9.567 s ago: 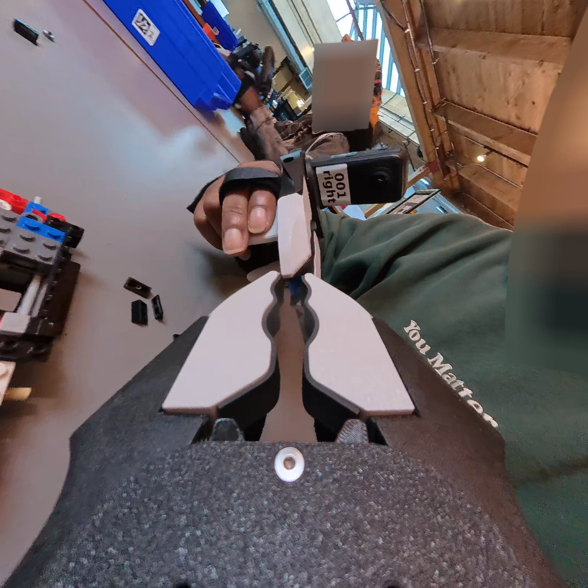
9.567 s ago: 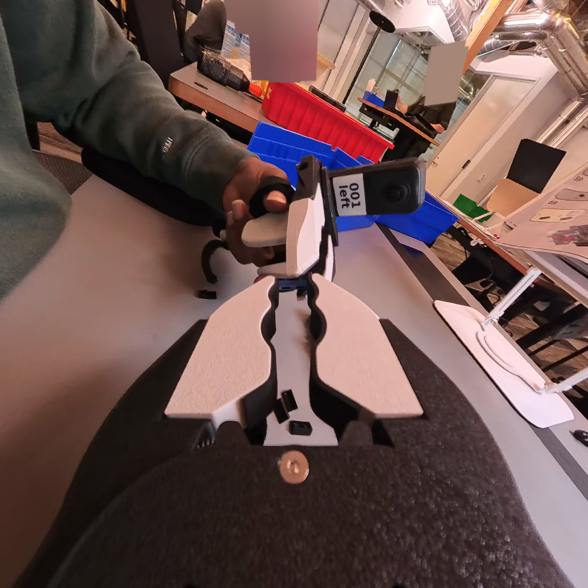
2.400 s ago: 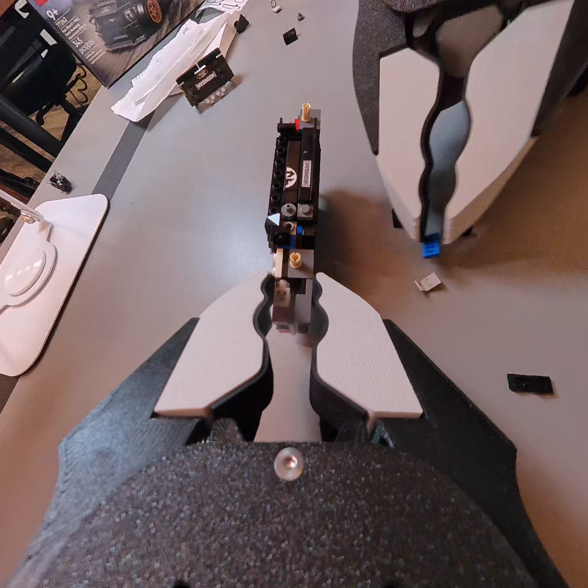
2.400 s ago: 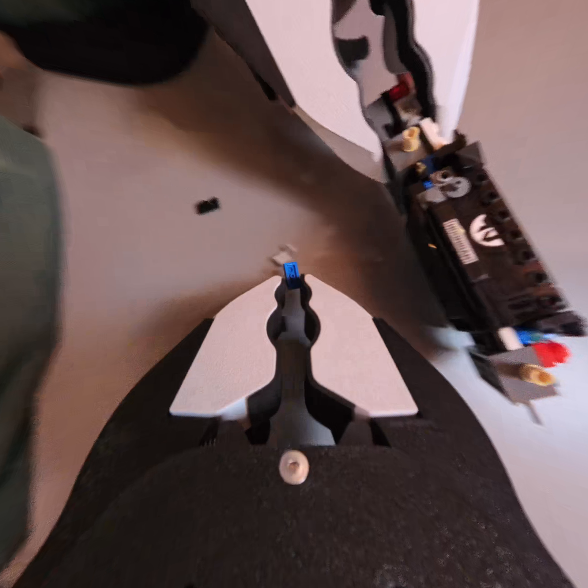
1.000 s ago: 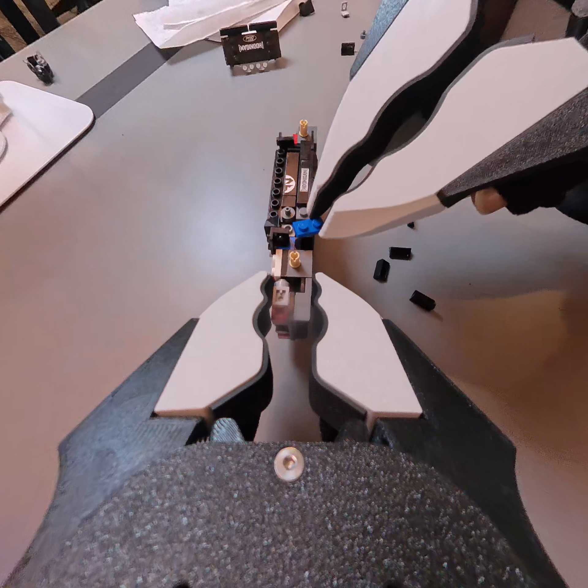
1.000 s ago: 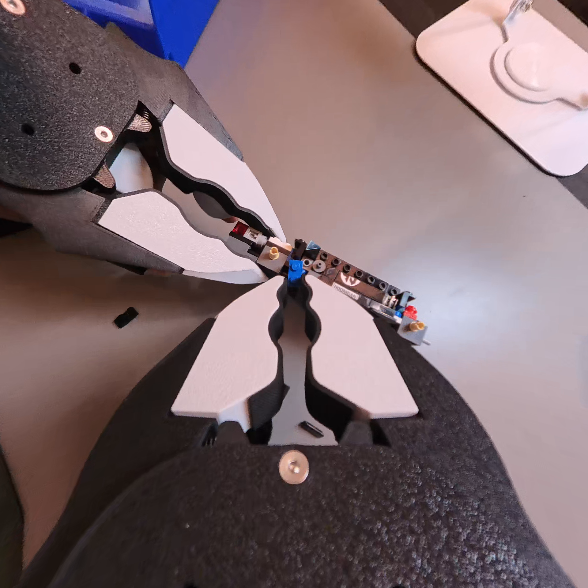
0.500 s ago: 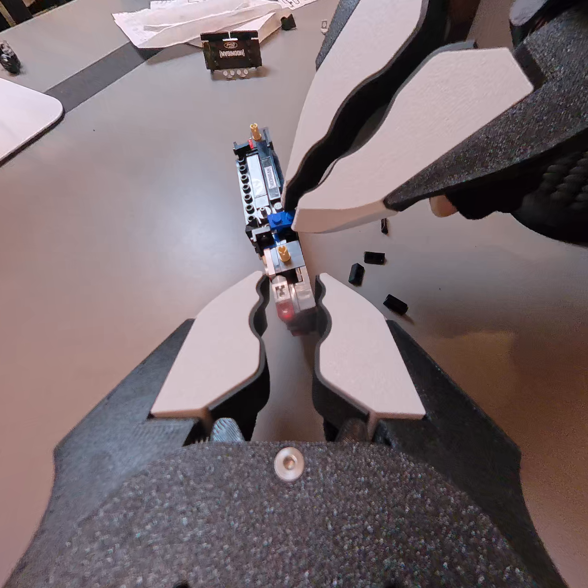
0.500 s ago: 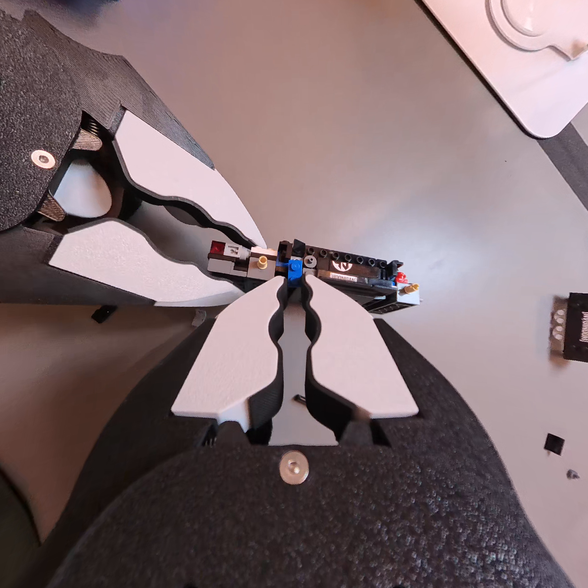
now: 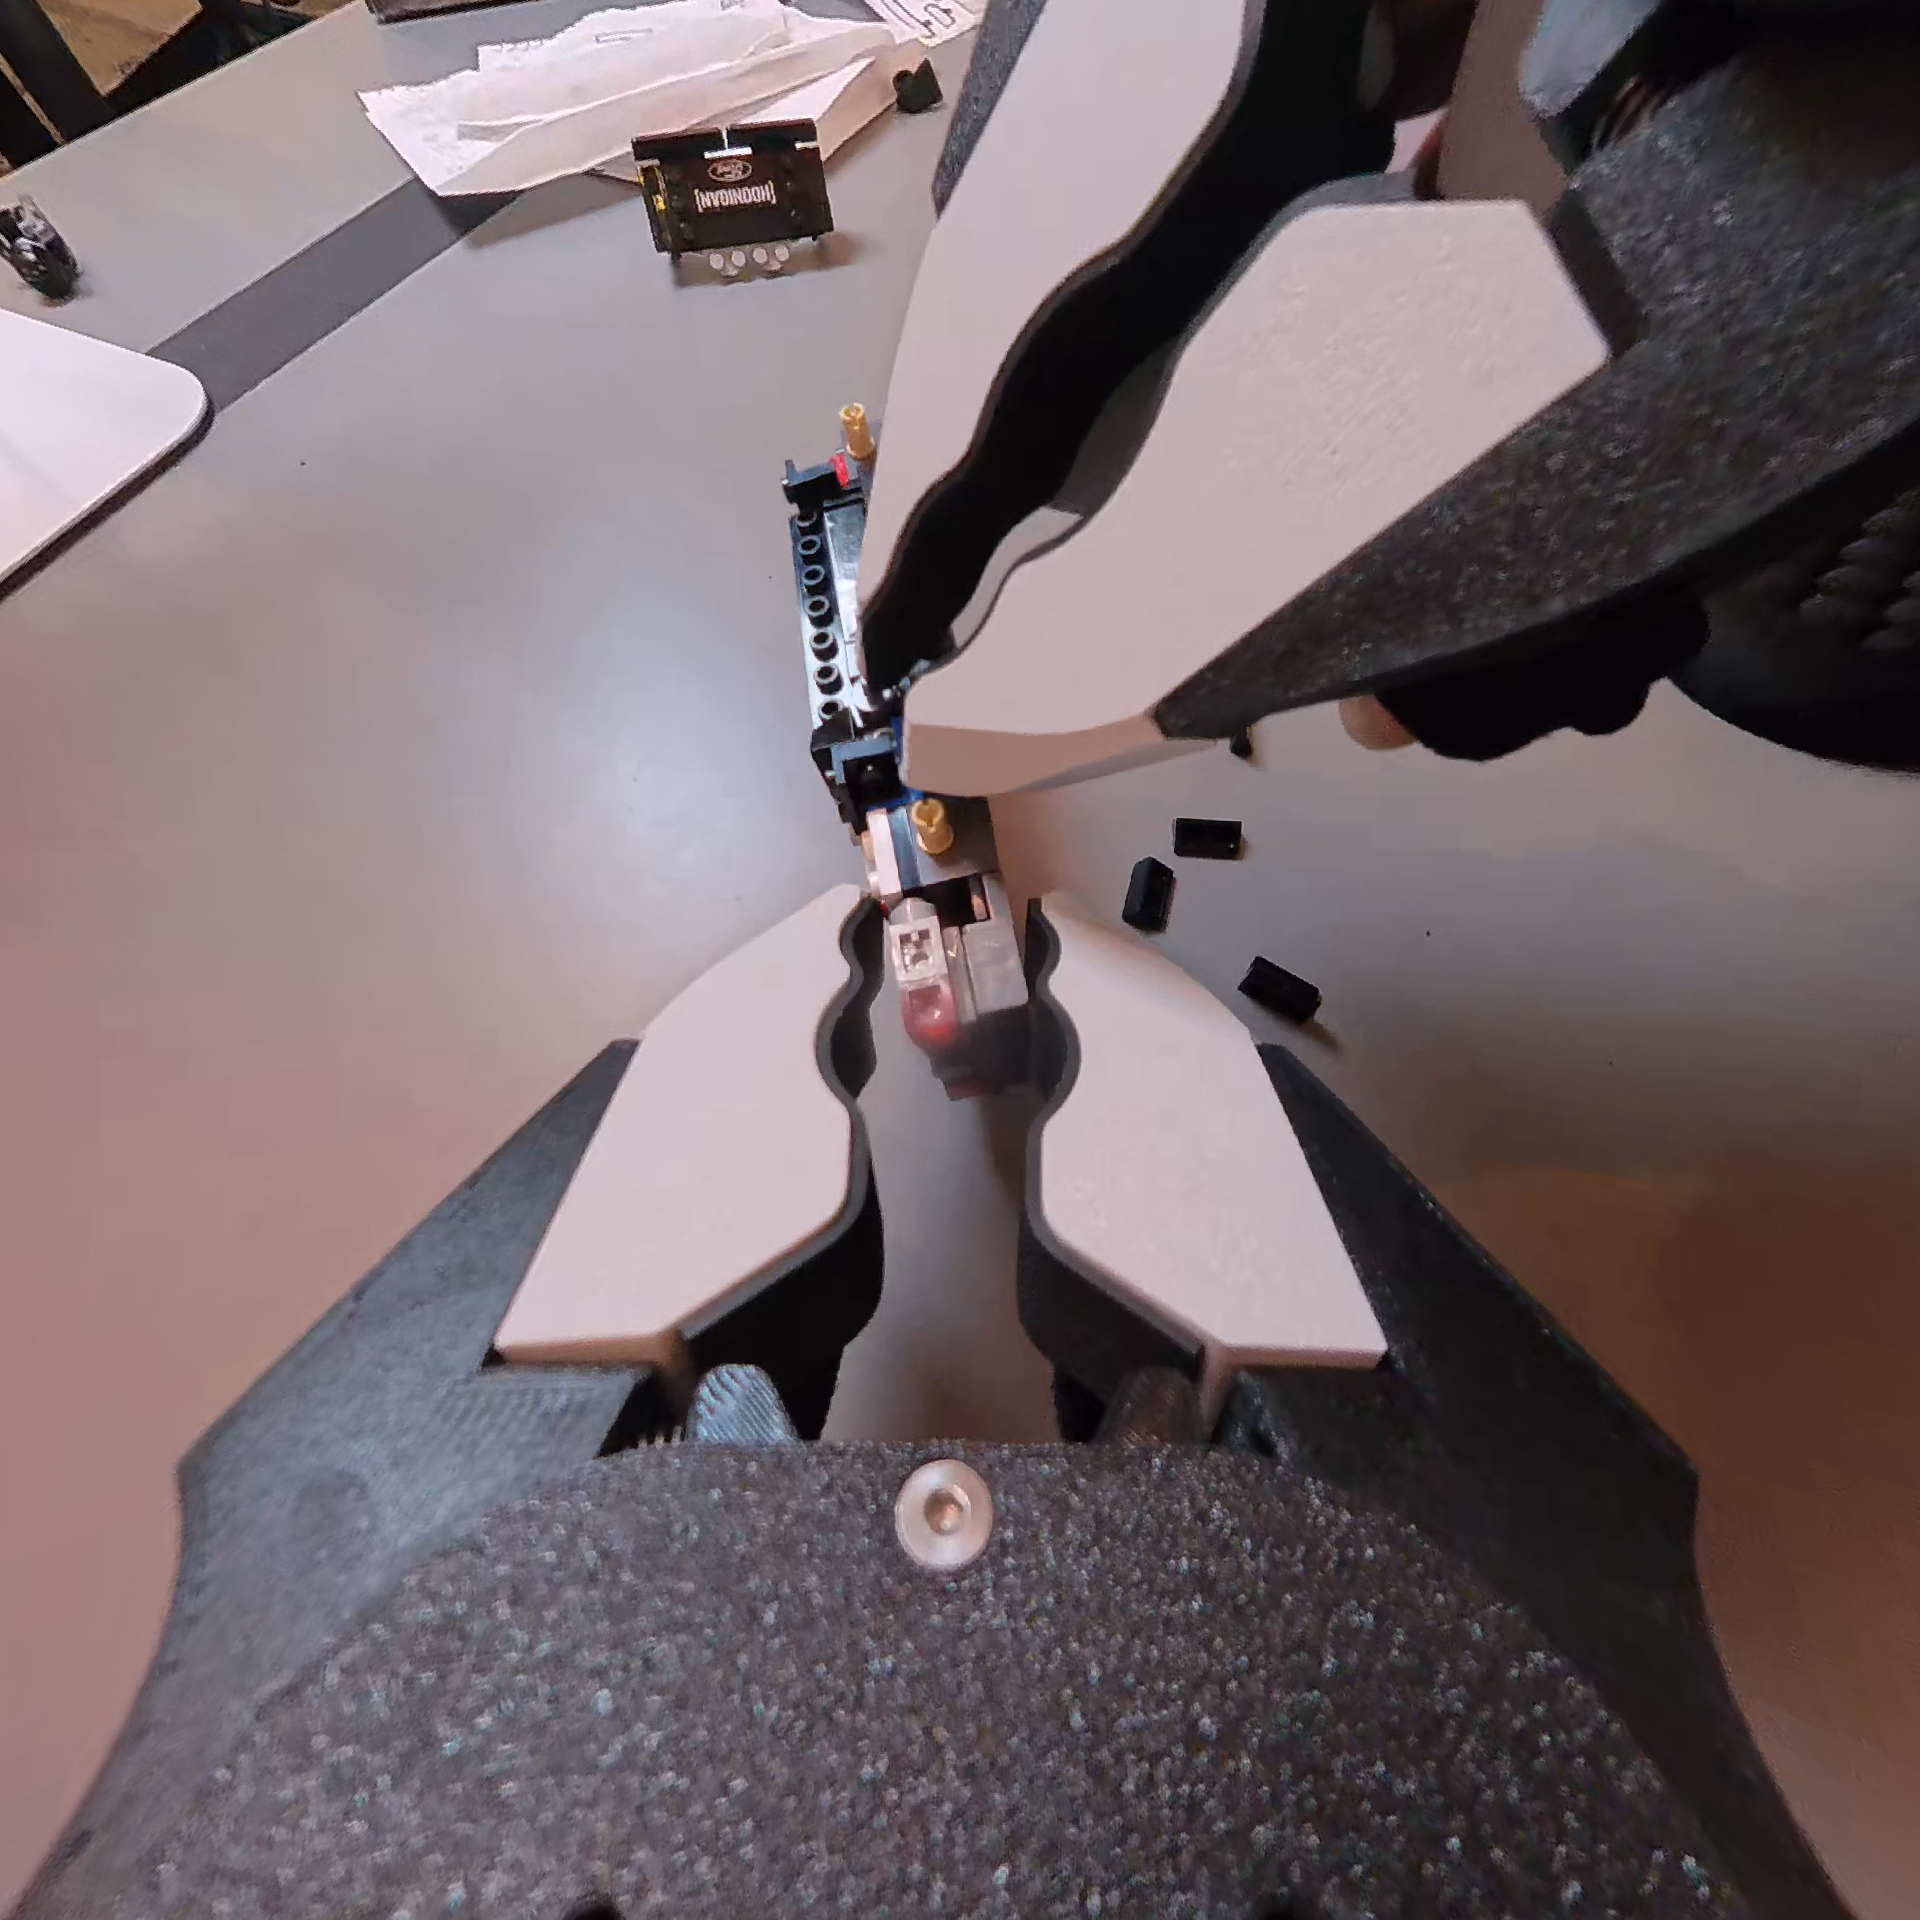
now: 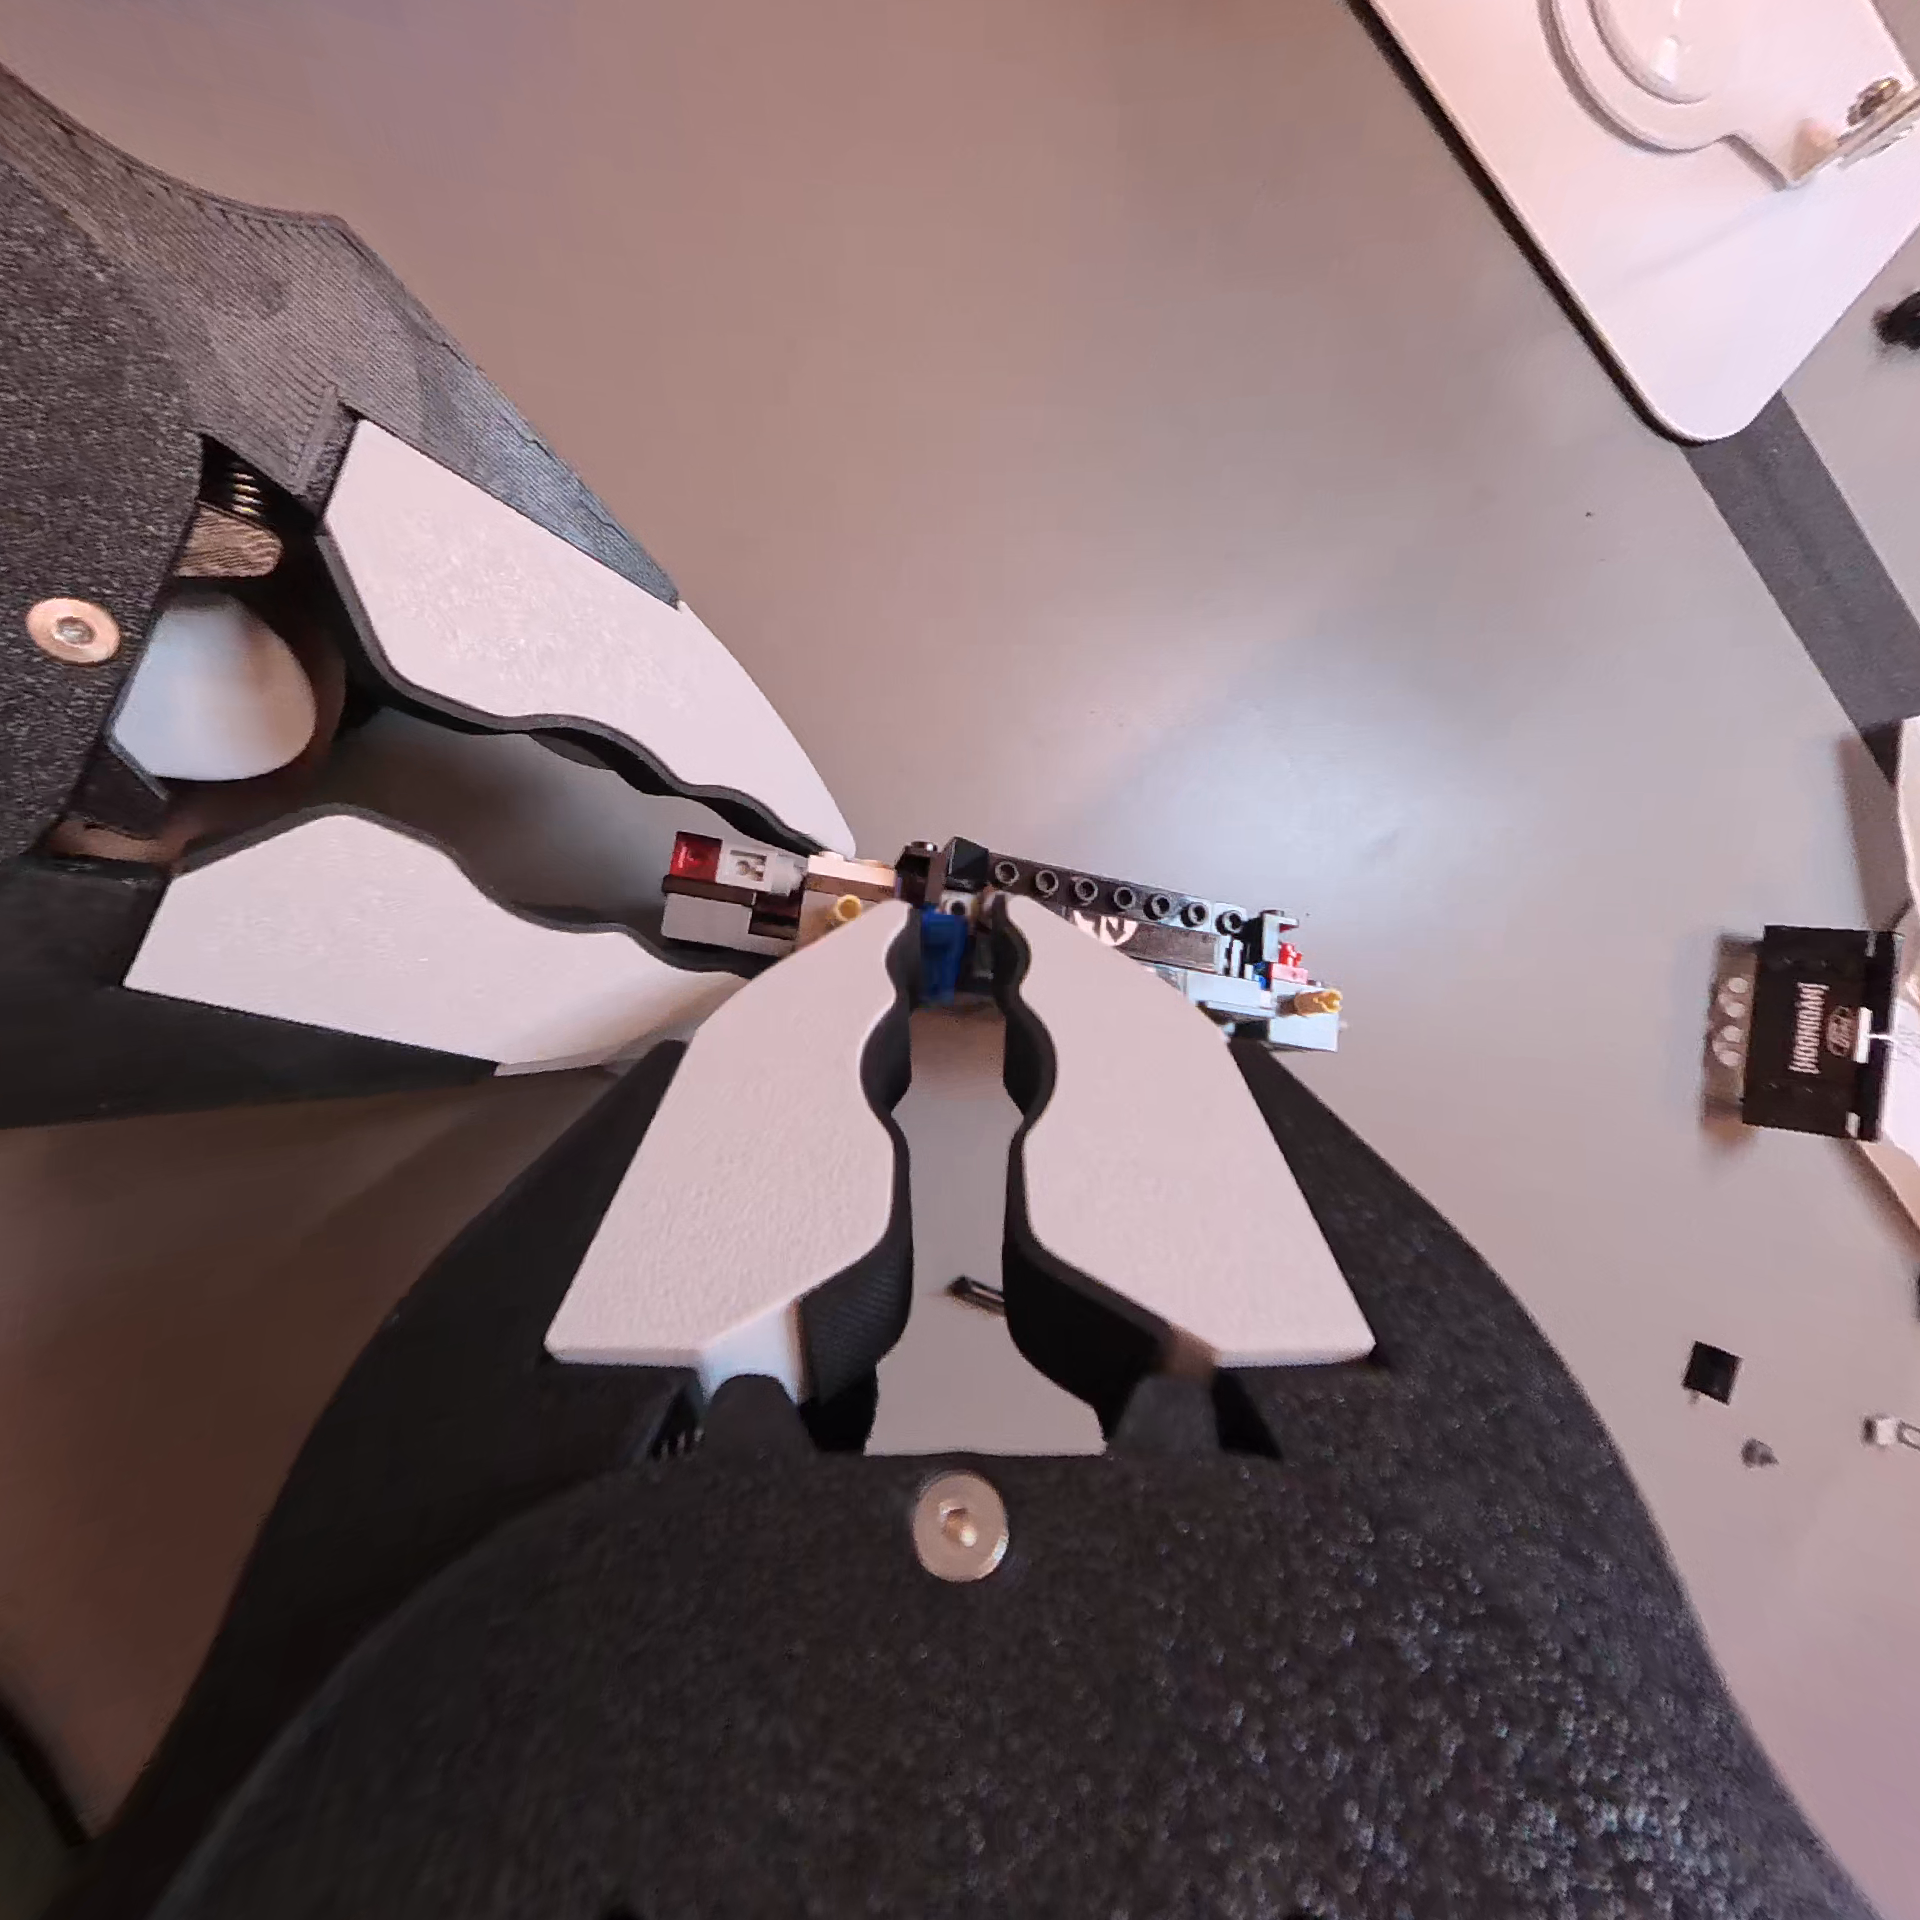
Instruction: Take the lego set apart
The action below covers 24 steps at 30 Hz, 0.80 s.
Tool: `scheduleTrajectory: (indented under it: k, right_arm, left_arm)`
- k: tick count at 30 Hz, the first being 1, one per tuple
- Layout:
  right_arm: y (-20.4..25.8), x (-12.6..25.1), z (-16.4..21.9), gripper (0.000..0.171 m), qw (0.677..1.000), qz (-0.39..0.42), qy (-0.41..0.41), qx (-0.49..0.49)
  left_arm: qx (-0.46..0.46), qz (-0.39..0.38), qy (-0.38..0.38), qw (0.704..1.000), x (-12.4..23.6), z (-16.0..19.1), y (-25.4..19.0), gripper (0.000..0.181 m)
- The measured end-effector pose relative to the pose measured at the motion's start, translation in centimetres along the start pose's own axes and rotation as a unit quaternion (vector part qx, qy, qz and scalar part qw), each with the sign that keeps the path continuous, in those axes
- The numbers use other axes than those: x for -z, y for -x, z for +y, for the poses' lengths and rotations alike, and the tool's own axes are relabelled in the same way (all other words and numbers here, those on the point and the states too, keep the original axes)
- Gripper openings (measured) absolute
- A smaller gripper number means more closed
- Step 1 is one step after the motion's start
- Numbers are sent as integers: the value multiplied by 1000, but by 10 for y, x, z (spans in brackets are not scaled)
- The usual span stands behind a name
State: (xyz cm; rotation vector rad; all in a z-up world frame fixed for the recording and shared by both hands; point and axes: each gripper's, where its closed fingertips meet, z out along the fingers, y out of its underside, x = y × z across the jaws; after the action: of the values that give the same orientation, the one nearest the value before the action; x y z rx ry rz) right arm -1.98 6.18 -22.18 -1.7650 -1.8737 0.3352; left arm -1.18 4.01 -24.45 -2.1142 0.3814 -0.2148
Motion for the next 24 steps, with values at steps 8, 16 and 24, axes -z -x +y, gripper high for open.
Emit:
scheduleTrajectory:
  k: [8,16,24]
  right_arm:
    - [-8,29,-9,15,992,-7,-91,86]
    - [14,14,0,9,969,15,-103,226]
    - [5,3,4,0,988,8,-57,144]
  left_arm:
    - [3,2,1,1000,0,1,3,25]
    - [-6,0,-1,1000,0,0,2,25]
    - [-8,-1,0,1000,-1,0,2,24]
